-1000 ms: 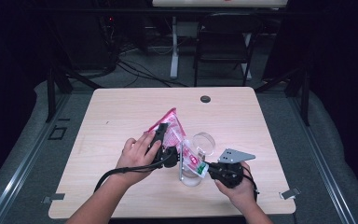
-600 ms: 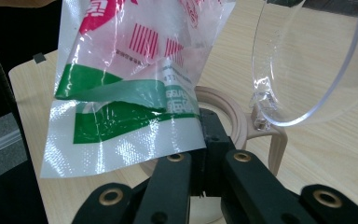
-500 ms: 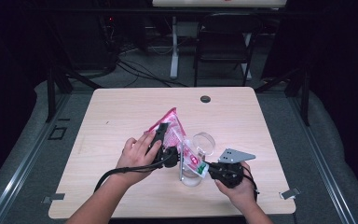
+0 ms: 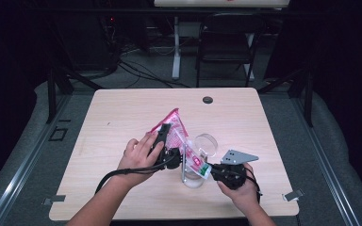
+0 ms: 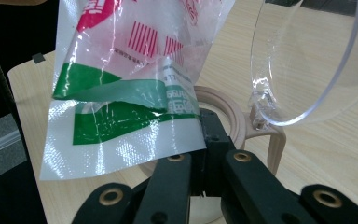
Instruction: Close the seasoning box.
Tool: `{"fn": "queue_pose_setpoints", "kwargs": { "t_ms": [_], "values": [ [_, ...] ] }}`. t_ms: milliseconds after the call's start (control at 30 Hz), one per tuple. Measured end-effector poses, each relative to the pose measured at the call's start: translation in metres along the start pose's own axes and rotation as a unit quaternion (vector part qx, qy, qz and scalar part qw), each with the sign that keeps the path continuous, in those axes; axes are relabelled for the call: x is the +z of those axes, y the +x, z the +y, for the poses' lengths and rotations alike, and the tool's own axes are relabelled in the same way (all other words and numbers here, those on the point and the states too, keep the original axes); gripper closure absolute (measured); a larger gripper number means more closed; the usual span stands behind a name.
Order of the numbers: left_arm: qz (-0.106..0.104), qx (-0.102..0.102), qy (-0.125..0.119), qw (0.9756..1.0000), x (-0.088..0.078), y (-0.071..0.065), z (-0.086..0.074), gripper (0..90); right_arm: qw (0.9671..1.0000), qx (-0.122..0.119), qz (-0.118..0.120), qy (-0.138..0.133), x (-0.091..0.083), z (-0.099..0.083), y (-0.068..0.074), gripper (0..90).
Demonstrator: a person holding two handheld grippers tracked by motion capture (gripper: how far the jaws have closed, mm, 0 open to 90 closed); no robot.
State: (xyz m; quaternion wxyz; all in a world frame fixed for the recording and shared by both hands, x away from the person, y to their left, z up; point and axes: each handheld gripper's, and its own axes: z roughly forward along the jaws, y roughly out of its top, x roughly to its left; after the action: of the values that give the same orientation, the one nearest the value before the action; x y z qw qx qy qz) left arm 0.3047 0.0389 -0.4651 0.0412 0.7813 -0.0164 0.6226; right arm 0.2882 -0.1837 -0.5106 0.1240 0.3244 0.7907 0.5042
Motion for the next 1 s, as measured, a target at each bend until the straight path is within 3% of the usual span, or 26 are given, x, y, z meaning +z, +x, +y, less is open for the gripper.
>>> {"fn": "queue_pose_setpoints", "kwargs": {
  "t_ms": [367,1000],
  "values": [
    [-0.006,0.005,0.000,1.0000,0.0017,-0.0010,-0.0006,60.2,1.0000,-0.001,-0.003,-0.004,-0.0002,-0.0001,0.0007,90.0],
    [-0.019,0.010,0.008,0.9997,0.0051,-0.0028,-0.0003,61.5,0.9990,-0.027,-0.018,-0.032,-0.0047,0.0031,0.0062,76.3]
  ]
}}
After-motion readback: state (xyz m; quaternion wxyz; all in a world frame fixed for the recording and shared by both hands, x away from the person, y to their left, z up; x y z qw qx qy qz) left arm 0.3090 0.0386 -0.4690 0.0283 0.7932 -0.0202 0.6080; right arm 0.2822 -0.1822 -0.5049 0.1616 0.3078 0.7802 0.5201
